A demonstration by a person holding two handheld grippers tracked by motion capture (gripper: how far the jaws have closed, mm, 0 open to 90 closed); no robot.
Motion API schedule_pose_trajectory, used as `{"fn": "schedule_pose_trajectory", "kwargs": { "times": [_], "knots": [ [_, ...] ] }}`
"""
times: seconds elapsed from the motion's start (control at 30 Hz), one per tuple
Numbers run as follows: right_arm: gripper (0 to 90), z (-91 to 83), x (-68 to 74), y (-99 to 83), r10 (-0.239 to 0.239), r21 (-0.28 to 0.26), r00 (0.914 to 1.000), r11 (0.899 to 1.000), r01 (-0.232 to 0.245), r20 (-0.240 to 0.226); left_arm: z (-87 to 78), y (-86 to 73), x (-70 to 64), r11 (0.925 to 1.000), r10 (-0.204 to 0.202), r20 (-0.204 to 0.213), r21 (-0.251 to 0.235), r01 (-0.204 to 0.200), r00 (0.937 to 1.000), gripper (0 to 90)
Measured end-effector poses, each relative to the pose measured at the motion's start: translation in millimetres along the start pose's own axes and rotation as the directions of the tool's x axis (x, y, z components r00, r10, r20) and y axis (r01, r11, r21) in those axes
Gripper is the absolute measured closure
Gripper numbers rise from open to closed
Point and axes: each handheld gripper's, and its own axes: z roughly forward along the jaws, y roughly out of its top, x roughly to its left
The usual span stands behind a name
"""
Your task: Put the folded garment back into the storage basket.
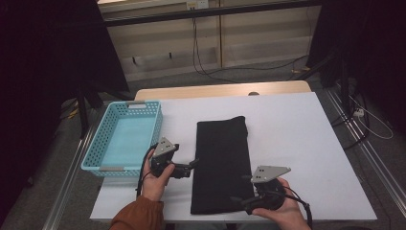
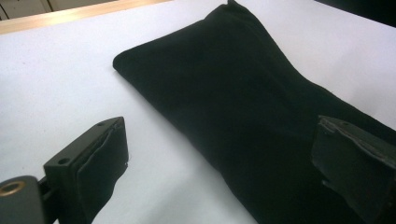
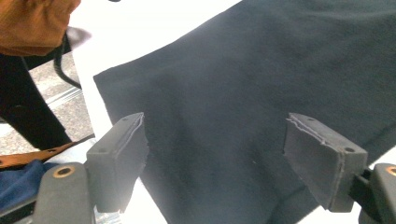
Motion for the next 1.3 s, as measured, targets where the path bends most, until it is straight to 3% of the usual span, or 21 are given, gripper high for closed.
{"fn": "schedule_pose_trajectory", "kwargs": {
  "times": [0.1,0.27,0.33,0.37,0.43,0.53,0.67,0.8,0.93,0.97,1.07,1.17,1.3],
  "knots": [
    [25.5,4.5,3.6,2.9,-0.014,0.006,0.9997,1.000,0.015,-0.018,-4.2,-1.6,0.8,0.9992,-0.039,0.007,-0.006,0.039,0.9992,4.3],
    [27.1,8.4,7.3,8.6,-0.041,0.009,0.9980,0.999,0.041,-0.048,-10.9,-2.5,-1.4,0.9995,-0.028,-0.007,-0.012,0.027,0.9996,4.5],
    [28.9,9.9,9.5,13.5,-0.061,0.011,0.9959,0.998,0.062,-0.068,-14.0,-3.0,-0.4,0.9990,-0.041,-0.016,-0.021,0.041,0.9990,4.5],
    [35.5,10.4,11.4,16.7,-0.081,0.006,0.9935,0.997,0.082,-0.080,-15.1,-3.5,0.8,0.9990,-0.040,-0.024,-0.021,0.040,0.9989,4.5],
    [35.2,12.5,12.3,19.3,-0.096,0.008,0.9898,0.995,0.097,-0.106,-13.7,-3.8,1.6,0.9995,-0.029,-0.029,-0.017,0.028,0.9992,4.5],
    [37.4,15.7,12.4,19.6,-0.106,0.017,0.9886,0.994,0.109,-0.106,-12.1,-4.3,2.8,0.9998,-0.020,-0.031,-0.009,0.020,0.9993,4.4],
    [45.4,21.8,15.1,19.9,-0.125,0.035,0.9837,0.991,0.131,-0.129,-11.7,-5.4,6.4,0.9994,-0.033,-0.032,-0.008,0.032,0.9990,4.4],
    [51.8,25.5,22.0,23.0,-0.164,0.055,0.9752,0.983,0.174,-0.148,-11.6,-6.6,7.6,0.9993,-0.038,-0.030,-0.004,0.038,0.9988,4.4],
    [52.3,29.6,25.2,23.2,-0.197,0.079,0.9660,0.974,0.212,-0.168,-8.9,-7.7,6.0,0.9996,-0.027,-0.026,0.009,0.028,0.9993,4.5],
    [52.5,32.5,26.6,22.4,-0.209,0.087,0.9602,0.970,0.228,-0.185,-7.7,-7.9,5.7,0.9996,-0.026,-0.021,0.011,0.026,0.9994,4.5],
    [53.5,34.6,28.2,20.8,-0.217,0.096,0.9593,0.967,0.237,-0.180,-7.0,-8.2,6.4,0.9991,-0.041,-0.007,0.014,0.041,0.9991,5.1],
    [54.1,37.6,29.6,15.5,-0.236,0.134,0.9525,0.955,0.264,-0.192,-6.8,-8.4,6.7,0.9991,-0.040,-0.013,0.015,0.040,0.9991,5.1],
    [50.4,41.9,30.7,10.1,-0.237,0.165,0.9486,0.948,0.273,-0.209,-6.6,-8.6,6.8,0.9991,-0.040,-0.014,0.015,0.040,0.9991,5.1]
  ]
}}
